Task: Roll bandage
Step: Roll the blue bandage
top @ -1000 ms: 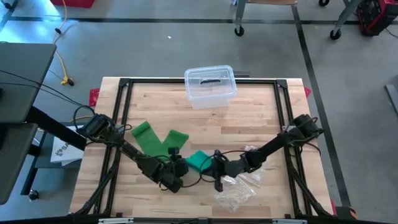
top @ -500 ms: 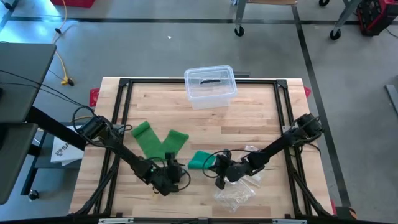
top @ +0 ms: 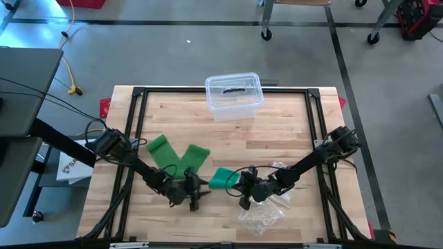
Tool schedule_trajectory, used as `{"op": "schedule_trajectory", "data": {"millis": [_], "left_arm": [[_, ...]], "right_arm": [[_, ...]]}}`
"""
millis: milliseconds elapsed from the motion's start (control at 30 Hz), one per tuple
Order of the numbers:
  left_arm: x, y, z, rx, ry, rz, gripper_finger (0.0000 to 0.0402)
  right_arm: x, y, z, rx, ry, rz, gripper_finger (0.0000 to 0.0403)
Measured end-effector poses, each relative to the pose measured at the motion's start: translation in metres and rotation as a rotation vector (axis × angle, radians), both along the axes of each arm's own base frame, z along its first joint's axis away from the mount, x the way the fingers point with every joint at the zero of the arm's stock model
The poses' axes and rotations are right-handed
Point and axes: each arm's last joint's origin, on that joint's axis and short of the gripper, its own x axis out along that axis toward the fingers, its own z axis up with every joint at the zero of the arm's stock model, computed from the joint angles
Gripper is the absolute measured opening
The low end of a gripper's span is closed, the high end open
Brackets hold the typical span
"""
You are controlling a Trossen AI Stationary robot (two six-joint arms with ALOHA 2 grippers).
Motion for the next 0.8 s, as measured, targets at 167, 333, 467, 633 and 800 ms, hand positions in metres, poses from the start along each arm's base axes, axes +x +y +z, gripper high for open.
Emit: {"op": "schedule_trajectory", "data": {"millis": [167, 333, 467, 633, 800], "left_arm": [[0.008, 0.005, -0.010, -0.090, 0.006, -0.025, 0.0161], [0.013, 0.005, -0.015, -0.129, -0.033, -0.014, 0.0161], [0.014, 0.005, -0.015, -0.111, -0.058, 0.003, 0.0152], [0.016, 0.003, -0.009, -0.070, -0.117, -0.026, 0.0077], [0.014, -0.005, 0.010, 0.009, -0.202, -0.059, 0.0014]], "right_arm": [[0.001, -0.001, 0.000, 0.003, -0.007, -0.003, 0.0000], [0.000, 0.000, 0.000, 0.003, -0.006, -0.002, 0.0000], [0.001, 0.000, 0.000, 0.004, -0.008, -0.001, 0.0000], [0.000, 0.000, 0.000, -0.020, -0.003, 0.017, 0.0000], [-0.008, 0.006, 0.006, -0.027, 0.019, 0.035, 0.0000]]}}
